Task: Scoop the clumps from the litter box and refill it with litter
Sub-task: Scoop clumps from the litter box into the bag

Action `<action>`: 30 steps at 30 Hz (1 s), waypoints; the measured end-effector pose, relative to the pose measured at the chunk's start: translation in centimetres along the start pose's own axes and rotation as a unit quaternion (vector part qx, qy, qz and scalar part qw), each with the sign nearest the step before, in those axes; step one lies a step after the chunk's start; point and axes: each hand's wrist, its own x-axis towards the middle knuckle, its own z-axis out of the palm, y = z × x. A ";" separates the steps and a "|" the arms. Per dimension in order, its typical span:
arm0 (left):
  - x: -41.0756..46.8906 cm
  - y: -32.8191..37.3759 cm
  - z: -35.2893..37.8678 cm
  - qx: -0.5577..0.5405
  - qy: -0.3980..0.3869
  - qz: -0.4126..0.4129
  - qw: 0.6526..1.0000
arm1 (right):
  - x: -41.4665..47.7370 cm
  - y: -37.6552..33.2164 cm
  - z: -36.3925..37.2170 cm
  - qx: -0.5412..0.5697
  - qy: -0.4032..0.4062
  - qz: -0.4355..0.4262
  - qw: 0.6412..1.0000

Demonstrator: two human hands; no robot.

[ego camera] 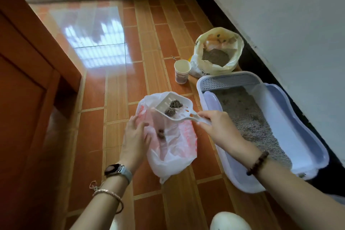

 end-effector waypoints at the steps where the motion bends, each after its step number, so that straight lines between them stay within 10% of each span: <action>1: -0.1 -0.3 0.0 -0.019 -0.013 -0.015 1.000 | 0.1 0.1 0.7 -0.014 -0.008 -0.006 1.000; 13: -0.3 0.2 0.4 -0.072 -0.034 -0.043 0.996 | 0.2 0.6 3.6 -0.368 0.061 -0.099 0.922; 30: -0.5 0.1 0.5 -0.072 -0.028 -0.037 0.996 | 0.2 0.5 3.0 -0.332 0.193 -0.198 0.902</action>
